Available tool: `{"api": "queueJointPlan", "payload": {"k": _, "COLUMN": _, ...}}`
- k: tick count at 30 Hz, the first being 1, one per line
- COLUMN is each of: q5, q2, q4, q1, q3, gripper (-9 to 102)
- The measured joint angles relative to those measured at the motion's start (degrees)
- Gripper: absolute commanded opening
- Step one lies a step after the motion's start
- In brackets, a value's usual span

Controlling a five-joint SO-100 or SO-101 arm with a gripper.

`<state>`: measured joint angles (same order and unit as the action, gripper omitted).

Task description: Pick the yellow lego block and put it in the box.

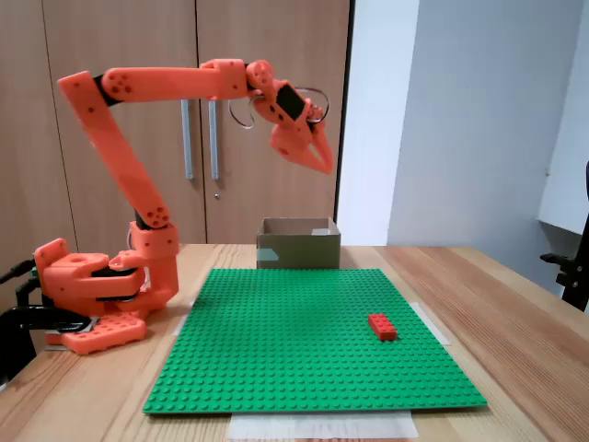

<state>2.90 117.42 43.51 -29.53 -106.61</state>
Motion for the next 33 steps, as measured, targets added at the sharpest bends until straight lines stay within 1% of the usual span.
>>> {"api": "queueJointPlan", "payload": {"k": 4, "q5": -1.32, "q2": 8.09, "q4": -1.67, "q1": 5.27, "q3": -6.33, "gripper": -1}}
{"api": "queueJointPlan", "payload": {"k": 8, "q5": -1.76, "q2": 15.29, "q4": -1.76, "q1": 11.34, "q3": -11.16, "gripper": -1}}
{"api": "queueJointPlan", "payload": {"k": 11, "q5": -4.04, "q2": 20.65, "q4": -1.67, "q1": 16.35, "q3": -15.91, "gripper": -1}}
{"api": "queueJointPlan", "payload": {"k": 15, "q5": -5.01, "q2": 27.69, "q4": -3.34, "q1": 21.62, "q3": -24.17, "gripper": -1}}
{"api": "queueJointPlan", "payload": {"k": 16, "q5": -5.36, "q2": 32.52, "q4": -4.83, "q1": 24.87, "q3": -29.88, "gripper": -1}}
{"api": "queueJointPlan", "payload": {"k": 17, "q5": -5.36, "q2": 32.87, "q4": -5.01, "q1": 24.35, "q3": -30.06, "gripper": -1}}
{"api": "queueJointPlan", "payload": {"k": 19, "q5": -4.39, "q2": 37.09, "q4": -6.33, "q1": 27.07, "q3": -34.01, "gripper": -1}}
{"api": "queueJointPlan", "payload": {"k": 21, "q5": -4.13, "q2": 44.3, "q4": -6.77, "q1": 27.69, "q3": -42.63, "gripper": -1}}
{"api": "queueJointPlan", "payload": {"k": 24, "q5": -3.96, "q2": 49.57, "q4": -7.29, "q1": 28.65, "q3": -51.77, "gripper": -1}}
{"api": "queueJointPlan", "payload": {"k": 33, "q5": -3.78, "q2": 59.15, "q4": -8.35, "q1": 28.83, "q3": -65.74, "gripper": -1}}
